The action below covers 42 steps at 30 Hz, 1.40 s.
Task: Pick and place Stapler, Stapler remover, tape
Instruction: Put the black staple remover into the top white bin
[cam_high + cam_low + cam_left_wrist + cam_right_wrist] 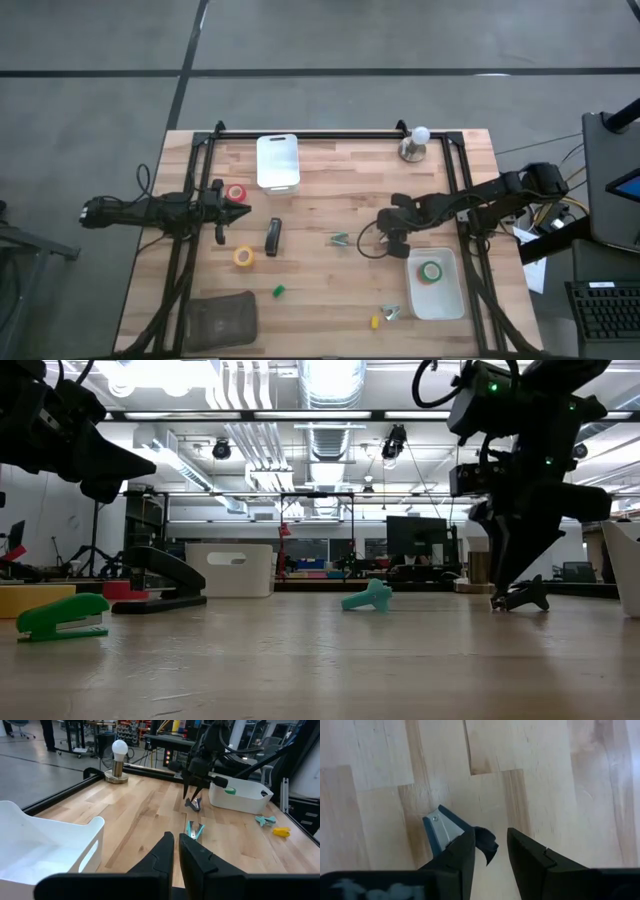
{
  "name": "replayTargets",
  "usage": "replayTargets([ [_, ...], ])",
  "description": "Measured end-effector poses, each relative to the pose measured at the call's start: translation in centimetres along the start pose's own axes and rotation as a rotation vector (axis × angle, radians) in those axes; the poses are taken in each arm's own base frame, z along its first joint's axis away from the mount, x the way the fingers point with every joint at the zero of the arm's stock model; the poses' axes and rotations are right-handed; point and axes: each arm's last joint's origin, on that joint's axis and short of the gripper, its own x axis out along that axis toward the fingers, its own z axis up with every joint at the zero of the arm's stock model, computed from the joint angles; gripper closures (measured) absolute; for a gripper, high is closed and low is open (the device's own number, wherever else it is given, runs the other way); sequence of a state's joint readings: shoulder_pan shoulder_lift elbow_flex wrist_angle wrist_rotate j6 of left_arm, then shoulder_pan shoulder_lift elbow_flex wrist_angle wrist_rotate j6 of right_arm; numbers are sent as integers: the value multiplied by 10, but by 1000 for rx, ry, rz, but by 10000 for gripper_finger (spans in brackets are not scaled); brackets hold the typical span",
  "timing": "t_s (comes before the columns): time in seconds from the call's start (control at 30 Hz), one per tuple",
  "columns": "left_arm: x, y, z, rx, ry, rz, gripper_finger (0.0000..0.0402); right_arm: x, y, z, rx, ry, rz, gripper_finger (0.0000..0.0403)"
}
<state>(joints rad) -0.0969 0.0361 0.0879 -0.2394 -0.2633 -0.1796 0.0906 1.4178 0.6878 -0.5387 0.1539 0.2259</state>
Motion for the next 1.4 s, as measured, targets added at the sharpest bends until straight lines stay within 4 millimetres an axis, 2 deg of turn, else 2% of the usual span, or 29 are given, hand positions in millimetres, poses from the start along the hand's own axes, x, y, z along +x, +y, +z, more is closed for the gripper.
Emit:
replayTargets([
  [0.17,0,0,0,0,0,0,369,2,0,-1,4,8,7,310],
  [0.53,0,0,0,0,0,0,369,2,1,-1,11,2,29,386],
  [0.7,0,0,0,0,0,0,369,1,3,7,21,-68,46,393],
  [0.83,0,0,0,0,0,0,369,-7,4,21,28,-139,45,395],
  [1.03,0,0,0,0,0,0,369,-28,0,55,47,-323,22,395],
  [1.23,0,0,0,0,0,0,369,-43,-19,86,95,-553,-8,395],
  [1.4,0,0,0,0,0,0,369,-54,-38,104,162,-762,-26,395],
])
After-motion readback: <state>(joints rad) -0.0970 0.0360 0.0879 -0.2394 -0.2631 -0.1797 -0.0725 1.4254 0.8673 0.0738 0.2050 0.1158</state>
